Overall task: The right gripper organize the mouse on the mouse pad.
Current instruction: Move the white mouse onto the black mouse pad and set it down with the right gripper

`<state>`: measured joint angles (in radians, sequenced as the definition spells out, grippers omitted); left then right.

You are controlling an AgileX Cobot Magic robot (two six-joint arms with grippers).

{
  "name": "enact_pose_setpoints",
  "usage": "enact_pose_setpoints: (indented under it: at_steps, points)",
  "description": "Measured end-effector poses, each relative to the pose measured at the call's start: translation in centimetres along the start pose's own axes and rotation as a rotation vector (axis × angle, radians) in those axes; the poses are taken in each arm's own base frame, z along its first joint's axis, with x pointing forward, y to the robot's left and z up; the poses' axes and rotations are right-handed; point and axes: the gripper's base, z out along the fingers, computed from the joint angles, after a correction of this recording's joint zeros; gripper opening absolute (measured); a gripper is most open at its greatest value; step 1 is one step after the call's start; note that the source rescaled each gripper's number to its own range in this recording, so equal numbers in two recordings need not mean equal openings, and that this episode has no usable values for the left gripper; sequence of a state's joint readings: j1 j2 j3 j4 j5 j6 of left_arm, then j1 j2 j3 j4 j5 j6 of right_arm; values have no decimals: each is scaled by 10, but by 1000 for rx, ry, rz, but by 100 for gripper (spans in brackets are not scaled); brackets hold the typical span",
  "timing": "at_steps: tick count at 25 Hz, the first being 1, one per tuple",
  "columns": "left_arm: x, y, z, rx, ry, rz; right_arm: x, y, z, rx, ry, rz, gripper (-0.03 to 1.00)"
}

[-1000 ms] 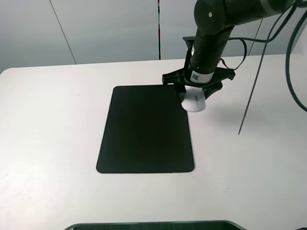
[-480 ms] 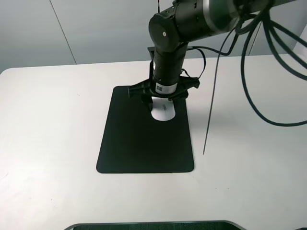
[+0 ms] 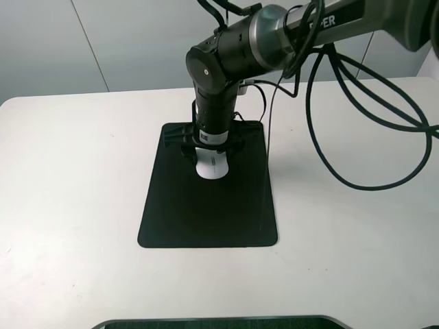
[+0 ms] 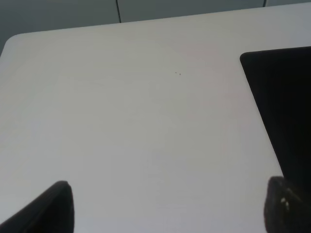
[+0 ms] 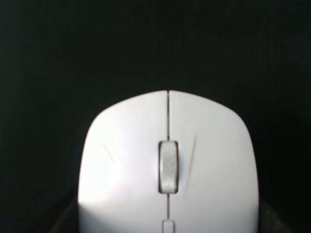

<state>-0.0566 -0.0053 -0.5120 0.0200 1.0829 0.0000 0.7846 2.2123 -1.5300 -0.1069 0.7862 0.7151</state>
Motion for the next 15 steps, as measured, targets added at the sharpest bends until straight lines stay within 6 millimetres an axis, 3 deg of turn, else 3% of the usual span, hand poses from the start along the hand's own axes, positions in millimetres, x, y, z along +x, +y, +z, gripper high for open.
enact_pose_setpoints:
  at_steps: [9,15]
  points:
    - [0,0,0,0,0,0,4,-4,23,59,30,-12,1]
    - [0,0,0,0,0,0,5,-4,26,64,36,-6,1]
